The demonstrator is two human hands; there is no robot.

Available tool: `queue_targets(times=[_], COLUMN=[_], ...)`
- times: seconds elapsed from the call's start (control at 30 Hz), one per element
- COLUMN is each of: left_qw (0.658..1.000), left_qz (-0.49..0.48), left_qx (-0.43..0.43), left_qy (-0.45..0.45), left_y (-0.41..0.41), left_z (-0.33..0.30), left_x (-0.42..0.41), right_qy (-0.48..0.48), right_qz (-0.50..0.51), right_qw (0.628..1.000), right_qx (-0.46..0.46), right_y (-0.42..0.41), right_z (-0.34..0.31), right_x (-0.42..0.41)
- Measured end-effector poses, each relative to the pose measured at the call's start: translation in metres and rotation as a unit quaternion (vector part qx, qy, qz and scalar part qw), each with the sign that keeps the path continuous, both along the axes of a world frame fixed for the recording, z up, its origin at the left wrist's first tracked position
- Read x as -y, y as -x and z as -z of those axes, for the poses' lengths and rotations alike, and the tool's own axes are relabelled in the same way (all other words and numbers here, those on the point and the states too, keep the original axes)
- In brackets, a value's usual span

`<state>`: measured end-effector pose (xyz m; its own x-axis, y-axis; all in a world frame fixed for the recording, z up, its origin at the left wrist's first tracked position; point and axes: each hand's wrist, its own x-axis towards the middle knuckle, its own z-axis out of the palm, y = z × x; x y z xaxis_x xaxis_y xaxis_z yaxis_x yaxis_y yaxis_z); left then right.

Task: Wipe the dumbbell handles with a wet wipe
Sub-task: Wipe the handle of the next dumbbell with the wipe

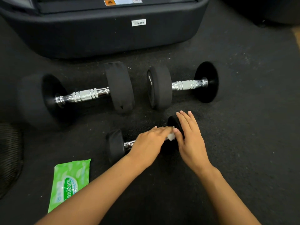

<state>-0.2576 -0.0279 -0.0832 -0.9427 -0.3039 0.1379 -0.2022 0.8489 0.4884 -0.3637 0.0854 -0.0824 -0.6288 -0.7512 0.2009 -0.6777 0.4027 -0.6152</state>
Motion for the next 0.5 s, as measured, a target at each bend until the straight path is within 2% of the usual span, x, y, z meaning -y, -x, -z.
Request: queue_targets(times=[0.1, 0.2, 0.4, 0.5], left_qw=[0.998, 0.998, 0.997, 0.993], left_qz=[-0.062, -0.065, -0.063, -0.097], left_qx=[0.003, -0.023, -0.030, -0.028], left_qy=[-0.012, -0.004, -0.036, 0.059], left_y=[-0.013, -0.027, -0.049, -0.075], left_z=[-0.011, -0.016, -0.027, -0.026], left_x=[0.008, 0.010, 0.005, 0.014], right_qy=[0.024, 0.010, 0.029, -0.020], right_qz=[-0.033, -0.054, -0.055, -0.038], right_qw=[0.996, 0.992, 0.992, 0.997], right_qx=[-0.073, -0.115, -0.111, -0.071], right_y=[-0.011, -0.028, -0.041, -0.044], right_z=[-0.010, -0.011, -0.015, -0.008], right_x=[-0.006, -0.004, 0.006, 0.007])
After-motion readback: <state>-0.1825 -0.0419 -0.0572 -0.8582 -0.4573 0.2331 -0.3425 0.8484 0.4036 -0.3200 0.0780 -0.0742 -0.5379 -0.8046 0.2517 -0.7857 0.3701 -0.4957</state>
